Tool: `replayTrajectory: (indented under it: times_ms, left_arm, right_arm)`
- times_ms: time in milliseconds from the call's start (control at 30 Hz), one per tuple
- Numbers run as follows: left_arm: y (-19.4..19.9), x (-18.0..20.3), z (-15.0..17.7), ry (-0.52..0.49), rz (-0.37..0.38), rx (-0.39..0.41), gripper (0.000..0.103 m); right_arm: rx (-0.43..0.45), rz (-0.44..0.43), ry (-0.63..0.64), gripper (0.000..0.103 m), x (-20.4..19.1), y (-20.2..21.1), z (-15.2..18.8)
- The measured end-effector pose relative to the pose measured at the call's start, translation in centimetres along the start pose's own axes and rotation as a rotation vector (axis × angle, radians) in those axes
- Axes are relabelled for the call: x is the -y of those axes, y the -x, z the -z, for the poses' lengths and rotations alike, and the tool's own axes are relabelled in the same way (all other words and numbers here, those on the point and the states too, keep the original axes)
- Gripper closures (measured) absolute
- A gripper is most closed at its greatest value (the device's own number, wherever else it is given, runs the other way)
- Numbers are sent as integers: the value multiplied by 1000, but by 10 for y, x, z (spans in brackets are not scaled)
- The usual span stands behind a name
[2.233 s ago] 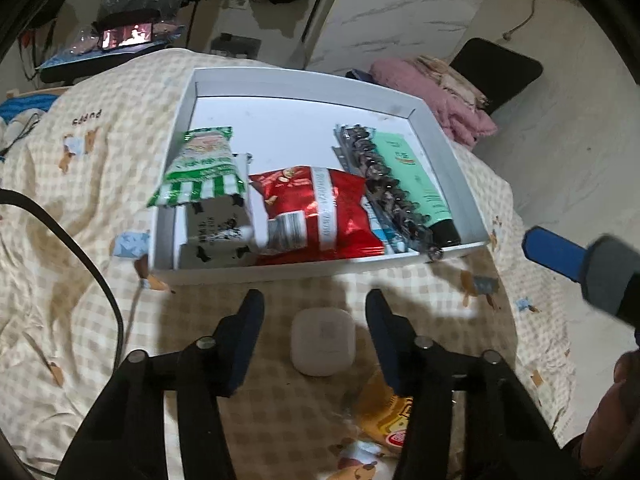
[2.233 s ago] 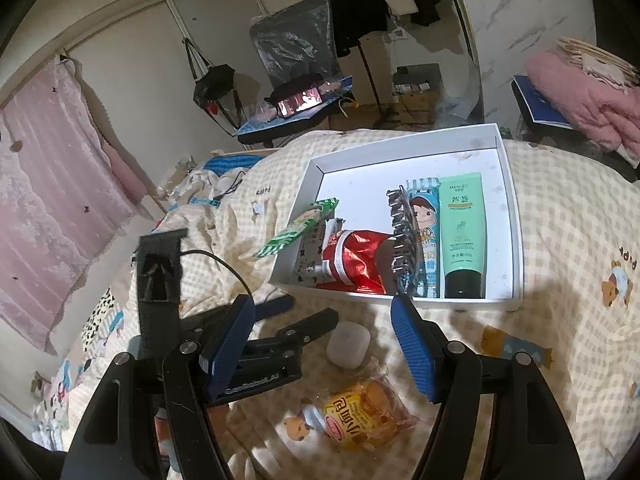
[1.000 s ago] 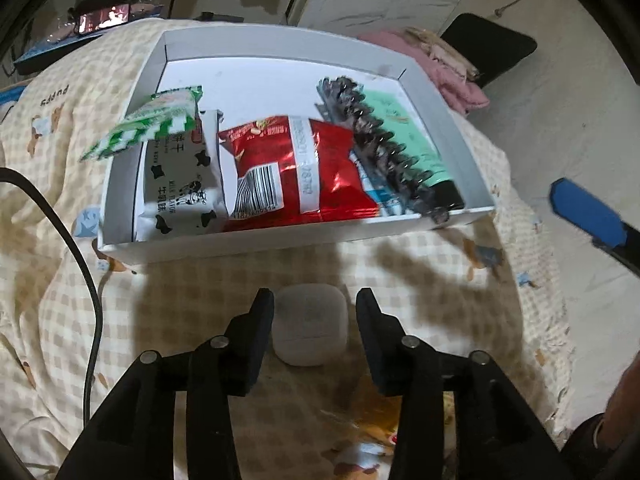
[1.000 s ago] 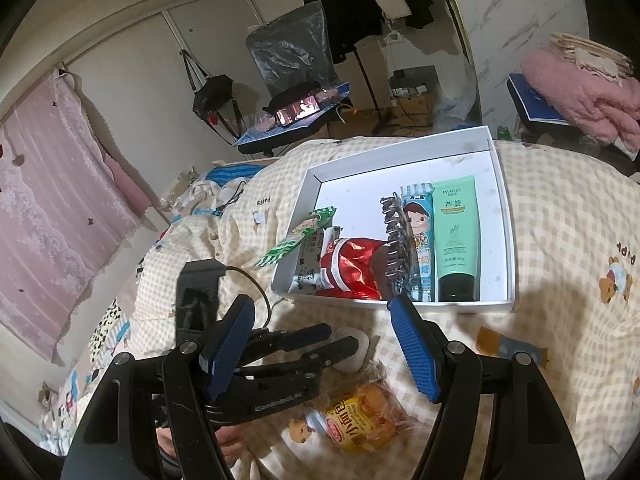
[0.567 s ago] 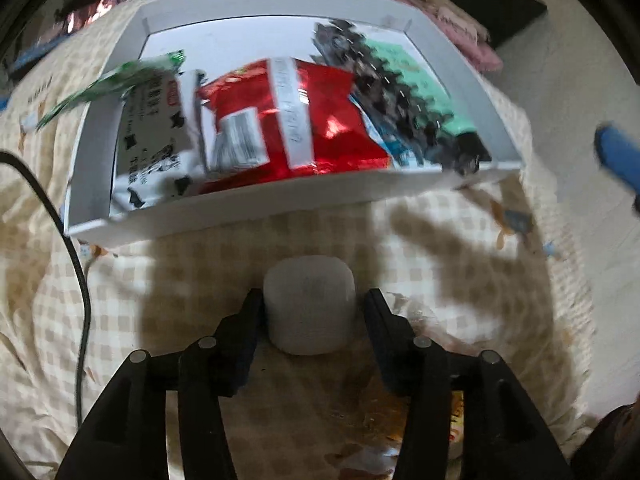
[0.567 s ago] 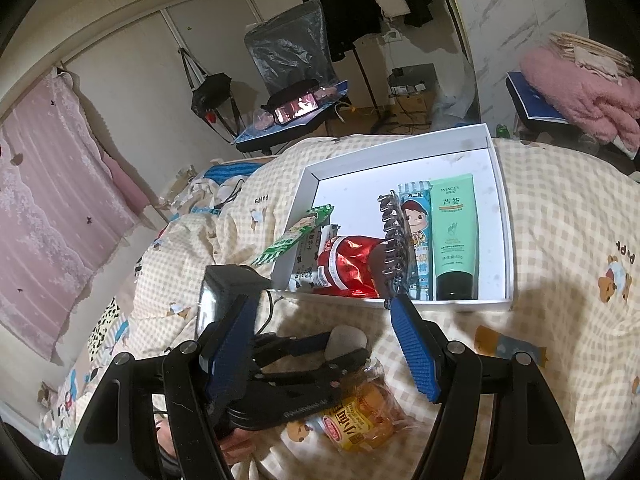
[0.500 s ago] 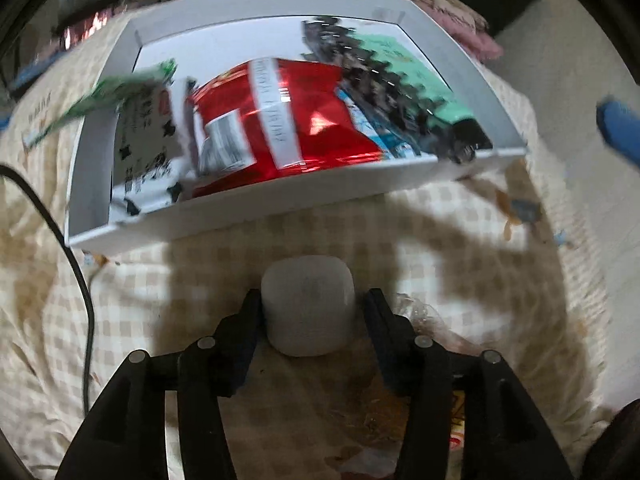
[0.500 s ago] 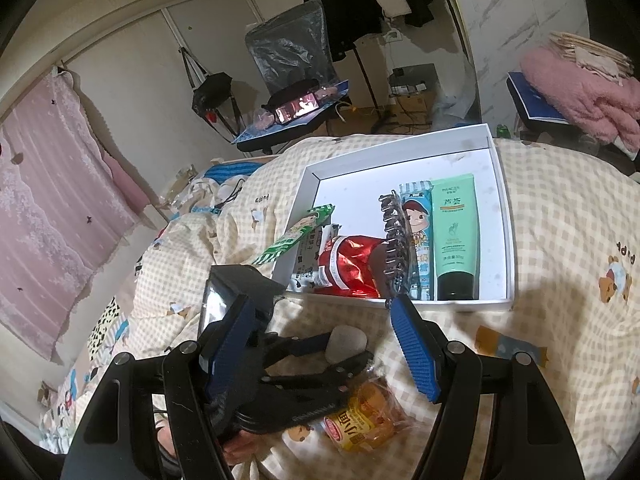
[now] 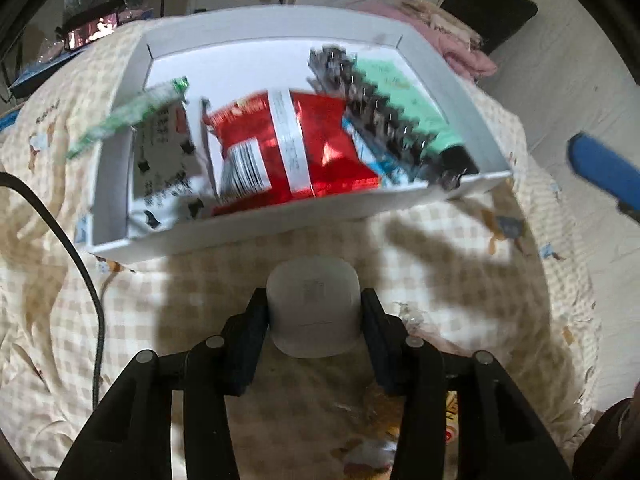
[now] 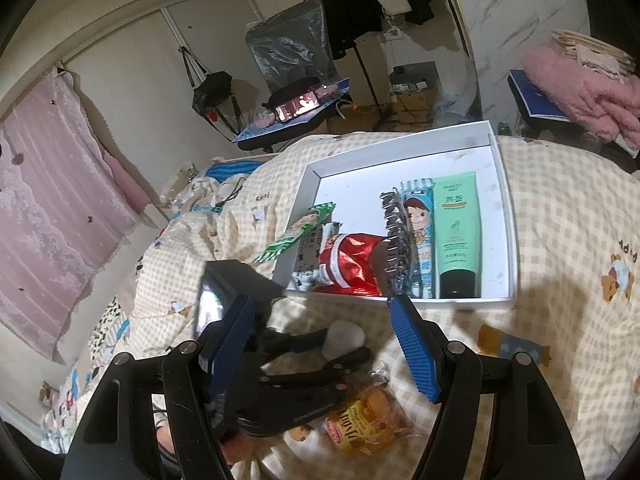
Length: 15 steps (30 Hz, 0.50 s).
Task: Organize objects
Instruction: 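Move the left gripper onto the small white square case and close on it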
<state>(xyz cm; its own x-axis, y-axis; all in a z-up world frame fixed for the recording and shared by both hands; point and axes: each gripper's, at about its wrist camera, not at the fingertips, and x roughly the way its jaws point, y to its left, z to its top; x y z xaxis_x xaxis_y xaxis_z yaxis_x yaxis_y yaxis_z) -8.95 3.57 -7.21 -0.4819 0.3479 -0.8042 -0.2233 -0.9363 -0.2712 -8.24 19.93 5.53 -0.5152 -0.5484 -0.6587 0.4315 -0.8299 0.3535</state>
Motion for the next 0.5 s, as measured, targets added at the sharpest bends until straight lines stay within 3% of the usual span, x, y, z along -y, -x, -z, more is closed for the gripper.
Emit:
replayTrajectory:
  times_ms: [200, 367, 500]
  left_arm:
    - [31, -9, -4, 42, 64, 51, 54]
    - [55, -13, -19, 40, 43, 98, 54]
    - [77, -15, -26, 70, 79, 144, 54]
  right_arm:
    - [10, -5, -1, 31, 0, 3, -1]
    - [-1, -3, 8, 31, -1, 0, -1]
    - [-30, 7, -2, 31, 2, -9, 1]
